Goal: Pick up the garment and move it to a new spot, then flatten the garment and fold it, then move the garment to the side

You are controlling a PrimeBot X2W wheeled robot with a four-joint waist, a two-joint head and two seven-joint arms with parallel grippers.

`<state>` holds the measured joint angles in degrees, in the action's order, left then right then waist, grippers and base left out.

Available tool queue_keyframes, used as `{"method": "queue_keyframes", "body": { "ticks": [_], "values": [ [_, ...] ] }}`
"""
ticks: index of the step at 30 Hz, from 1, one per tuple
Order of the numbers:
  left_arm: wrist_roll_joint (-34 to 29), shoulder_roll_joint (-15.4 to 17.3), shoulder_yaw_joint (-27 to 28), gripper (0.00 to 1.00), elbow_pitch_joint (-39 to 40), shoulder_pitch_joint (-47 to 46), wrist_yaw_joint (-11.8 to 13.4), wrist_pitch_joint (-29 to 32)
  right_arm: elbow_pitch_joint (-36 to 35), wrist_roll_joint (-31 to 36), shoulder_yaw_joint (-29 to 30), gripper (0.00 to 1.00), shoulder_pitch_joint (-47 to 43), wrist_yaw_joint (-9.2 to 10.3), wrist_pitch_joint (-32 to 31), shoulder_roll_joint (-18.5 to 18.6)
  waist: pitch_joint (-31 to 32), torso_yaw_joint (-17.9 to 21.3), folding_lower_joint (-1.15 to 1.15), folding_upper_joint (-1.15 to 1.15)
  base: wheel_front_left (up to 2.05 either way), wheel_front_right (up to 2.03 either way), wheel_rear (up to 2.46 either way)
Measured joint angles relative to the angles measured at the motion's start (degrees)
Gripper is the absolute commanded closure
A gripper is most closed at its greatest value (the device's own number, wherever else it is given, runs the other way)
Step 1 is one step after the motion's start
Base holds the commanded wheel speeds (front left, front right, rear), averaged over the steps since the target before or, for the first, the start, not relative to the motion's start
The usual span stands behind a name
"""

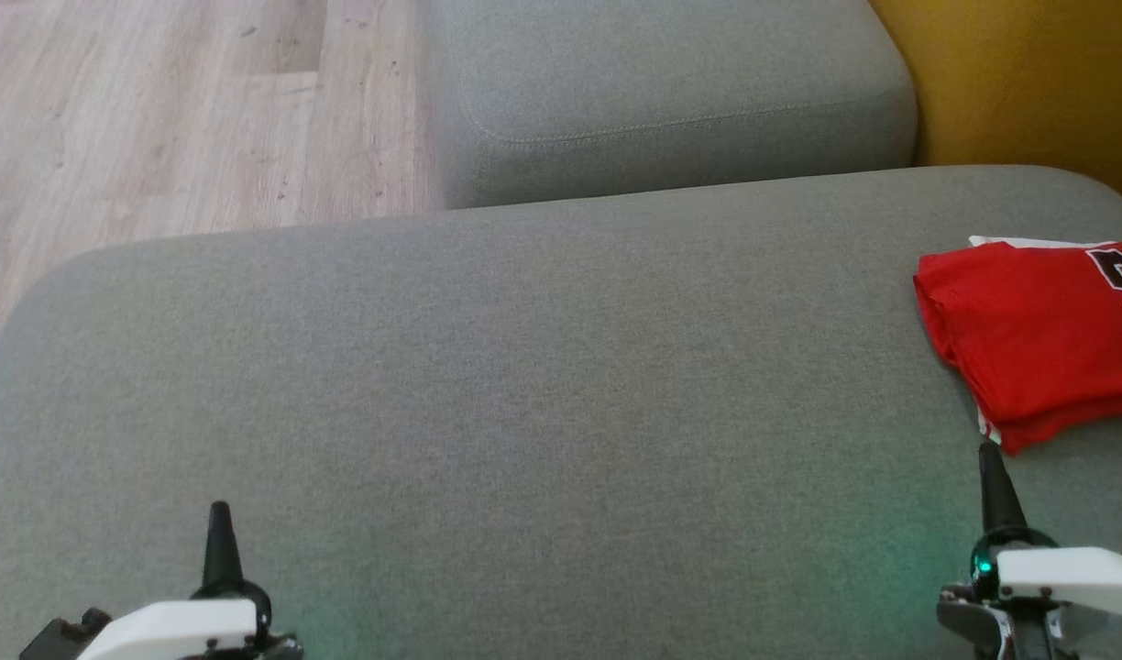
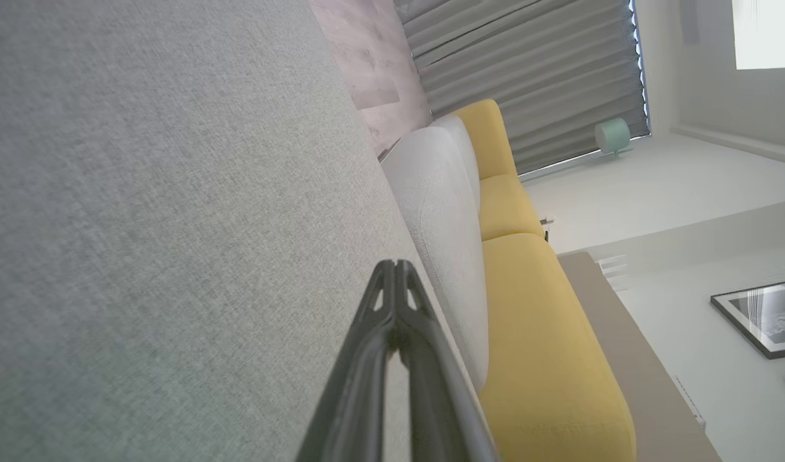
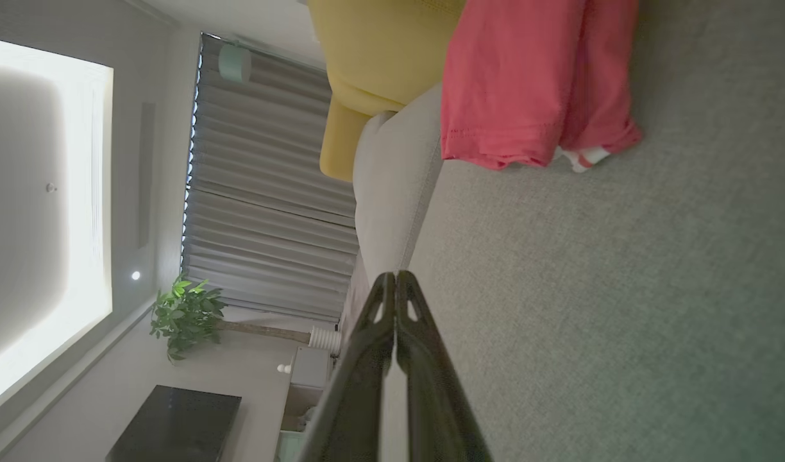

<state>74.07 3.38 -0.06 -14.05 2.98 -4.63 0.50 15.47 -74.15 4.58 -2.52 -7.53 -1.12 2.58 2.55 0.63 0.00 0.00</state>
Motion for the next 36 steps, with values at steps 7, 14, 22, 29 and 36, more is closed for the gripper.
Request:
{"method": "queue_keyframes", "body": {
  "ticks": [7,14,22,29,36],
  "values": [
    [4.7,0.0,0.5,1.0,-0.4,-1.5,-0.5,1.1,0.0,-4.5,0.6,1.0,2.1,0.0,-1.2,0.0,-0.7,-0.2,0.0,0.0,0.0,0.0,0.0],
    [8.8,0.0,1.4,1.0,-0.7,-2.7,-1.0,2.0,0.1,-8.3,1.2,1.0,2.5,0.0,-2.1,0.0,-1.3,-0.3,0.0,0.0,0.0,0.0,0.0],
    [14.3,0.0,2.1,1.0,-1.0,-4.4,-1.7,3.4,0.2,-13.5,1.7,1.0,4.4,0.0,-3.4,0.0,-2.1,-0.5,0.0,0.0,0.0,0.0,0.0],
    [18.9,-0.1,2.9,1.0,-1.5,-5.8,-2.5,4.5,0.4,-17.9,2.3,1.0,5.1,0.0,-4.5,0.0,-2.7,-0.6,0.0,0.0,0.0,0.0,0.0],
    [19.2,-0.1,3.3,1.0,-1.6,-6.3,-2.5,4.6,0.4,-18.1,2.5,1.0,6.0,0.0,-4.5,0.0,-2.7,-0.6,0.0,0.0,0.0,0.0,0.0]
  ]
}}
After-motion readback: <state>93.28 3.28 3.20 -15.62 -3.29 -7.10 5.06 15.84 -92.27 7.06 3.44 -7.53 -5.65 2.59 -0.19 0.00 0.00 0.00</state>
